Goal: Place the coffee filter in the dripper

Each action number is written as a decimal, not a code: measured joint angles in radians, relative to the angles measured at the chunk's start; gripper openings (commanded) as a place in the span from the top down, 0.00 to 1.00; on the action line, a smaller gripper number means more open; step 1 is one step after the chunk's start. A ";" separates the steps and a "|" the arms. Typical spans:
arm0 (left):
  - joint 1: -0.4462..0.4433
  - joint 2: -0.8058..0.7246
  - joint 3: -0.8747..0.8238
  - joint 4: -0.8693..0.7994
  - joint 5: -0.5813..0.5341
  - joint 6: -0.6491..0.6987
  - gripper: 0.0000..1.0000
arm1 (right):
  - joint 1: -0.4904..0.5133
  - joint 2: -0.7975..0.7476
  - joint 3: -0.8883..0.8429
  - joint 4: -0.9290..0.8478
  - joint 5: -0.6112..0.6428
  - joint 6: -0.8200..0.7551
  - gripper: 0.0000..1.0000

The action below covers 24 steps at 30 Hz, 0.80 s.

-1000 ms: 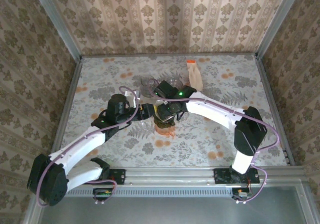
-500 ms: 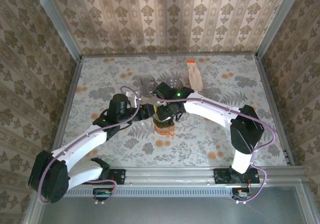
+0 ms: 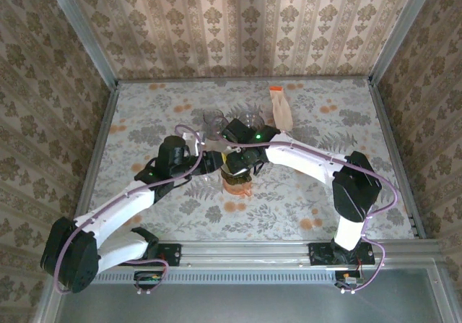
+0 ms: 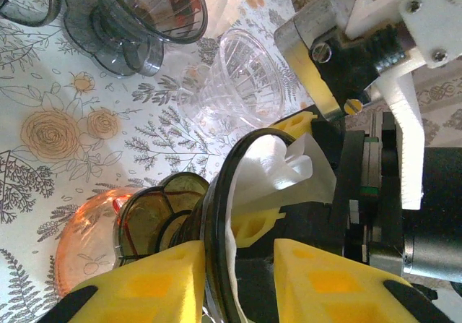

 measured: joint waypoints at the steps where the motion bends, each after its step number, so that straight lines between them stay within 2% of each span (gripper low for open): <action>1: 0.000 0.000 0.000 -0.001 -0.002 0.002 0.72 | -0.001 0.000 -0.001 0.000 0.000 0.001 0.29; 18: -0.026 -0.038 0.005 -0.095 -0.068 0.044 0.73 | 0.000 -0.005 -0.004 0.027 -0.003 0.003 0.27; 24: -0.026 -0.038 0.006 -0.105 -0.068 0.044 0.73 | -0.001 -0.085 -0.005 0.035 0.014 -0.001 0.26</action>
